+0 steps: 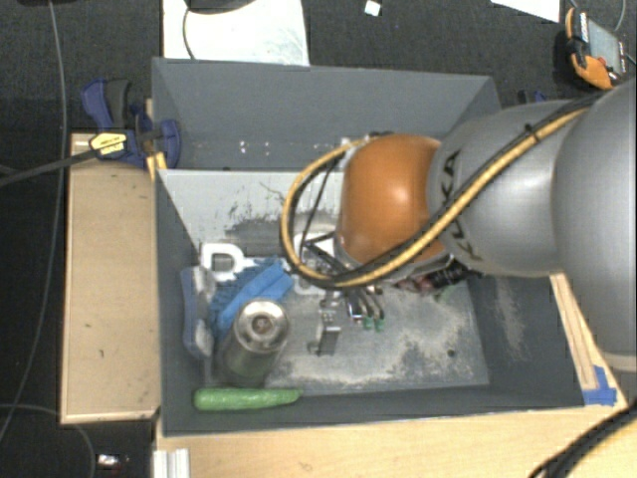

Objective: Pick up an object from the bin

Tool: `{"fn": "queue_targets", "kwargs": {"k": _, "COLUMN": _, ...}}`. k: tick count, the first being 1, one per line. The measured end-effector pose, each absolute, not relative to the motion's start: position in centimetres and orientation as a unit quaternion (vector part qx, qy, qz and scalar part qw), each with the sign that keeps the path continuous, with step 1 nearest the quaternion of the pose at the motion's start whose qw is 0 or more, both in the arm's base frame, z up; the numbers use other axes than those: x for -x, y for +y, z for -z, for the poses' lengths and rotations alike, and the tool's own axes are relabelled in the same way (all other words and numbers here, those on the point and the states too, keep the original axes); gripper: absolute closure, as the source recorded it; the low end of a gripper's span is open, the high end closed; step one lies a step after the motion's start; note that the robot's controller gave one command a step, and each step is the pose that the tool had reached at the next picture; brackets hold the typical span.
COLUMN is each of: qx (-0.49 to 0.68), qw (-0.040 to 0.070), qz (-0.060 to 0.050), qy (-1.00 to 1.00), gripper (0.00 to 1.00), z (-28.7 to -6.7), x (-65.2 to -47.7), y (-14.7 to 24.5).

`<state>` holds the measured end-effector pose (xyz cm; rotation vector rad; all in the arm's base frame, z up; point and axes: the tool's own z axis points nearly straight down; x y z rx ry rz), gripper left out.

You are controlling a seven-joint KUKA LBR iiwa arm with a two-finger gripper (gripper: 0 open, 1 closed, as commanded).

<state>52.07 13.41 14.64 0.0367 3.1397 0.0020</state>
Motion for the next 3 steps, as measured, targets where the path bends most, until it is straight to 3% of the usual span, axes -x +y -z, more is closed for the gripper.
{"fn": "queue_targets", "kwargs": {"k": 1, "qx": -0.012, "qw": 0.001, "qz": -0.001, "qy": 1.0, "gripper": 0.0, "z": -14.6, "x": -52.1, "y": 13.4}}
{"fn": "queue_targets", "kwargs": {"k": 2, "qx": 0.074, "qw": 0.0, "qz": -0.001, "qy": 0.997, "gripper": 0.0, "z": -10.5, "x": -48.2, "y": 14.9}}
{"fn": "queue_targets", "kwargs": {"k": 3, "qx": -0.135, "qw": 0.001, "qz": -0.001, "qy": 0.991, "gripper": 0.0, "z": -16.5, "x": -47.8, "y": 15.7}}
